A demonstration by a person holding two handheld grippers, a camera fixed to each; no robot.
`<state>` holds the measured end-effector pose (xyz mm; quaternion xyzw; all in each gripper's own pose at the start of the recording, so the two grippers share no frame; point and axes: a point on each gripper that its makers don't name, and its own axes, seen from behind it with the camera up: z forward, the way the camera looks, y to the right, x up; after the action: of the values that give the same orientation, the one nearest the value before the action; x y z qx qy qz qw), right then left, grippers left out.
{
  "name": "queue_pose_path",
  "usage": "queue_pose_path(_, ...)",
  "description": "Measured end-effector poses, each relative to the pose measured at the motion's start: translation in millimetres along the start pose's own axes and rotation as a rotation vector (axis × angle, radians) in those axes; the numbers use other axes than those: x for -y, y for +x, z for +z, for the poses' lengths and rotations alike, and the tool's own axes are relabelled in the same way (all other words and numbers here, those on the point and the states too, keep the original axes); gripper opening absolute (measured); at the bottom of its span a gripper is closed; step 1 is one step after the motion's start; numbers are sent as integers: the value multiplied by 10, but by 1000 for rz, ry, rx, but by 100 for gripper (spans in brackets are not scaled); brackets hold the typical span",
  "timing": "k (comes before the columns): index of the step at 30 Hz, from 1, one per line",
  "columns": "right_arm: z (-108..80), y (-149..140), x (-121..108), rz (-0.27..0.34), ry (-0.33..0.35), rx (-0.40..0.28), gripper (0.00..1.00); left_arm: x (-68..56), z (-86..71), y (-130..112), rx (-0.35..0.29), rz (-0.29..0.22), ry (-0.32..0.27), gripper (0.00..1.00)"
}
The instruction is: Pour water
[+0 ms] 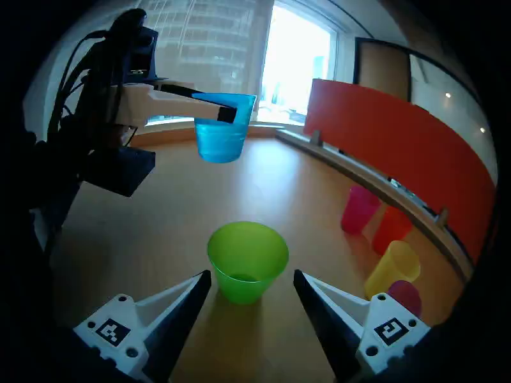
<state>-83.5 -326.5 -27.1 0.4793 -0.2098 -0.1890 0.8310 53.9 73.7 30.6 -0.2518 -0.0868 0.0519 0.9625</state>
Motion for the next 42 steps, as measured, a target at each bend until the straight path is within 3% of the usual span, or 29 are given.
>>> queue_pose_path(18, 220, 49, 48, 16, 26, 22, 100, 43, -180, -100, -1, -17, 24, 87)
queue_pose_path(31, 234, 63, 28, 25, 24, 13, 100, 30, -264, -89, -5, -20, 21, 87)
queue_pose_path(42, 235, 76, 69, 36, 40, 5, 91, 15, -270, -137, -2, -22, 18, 87)
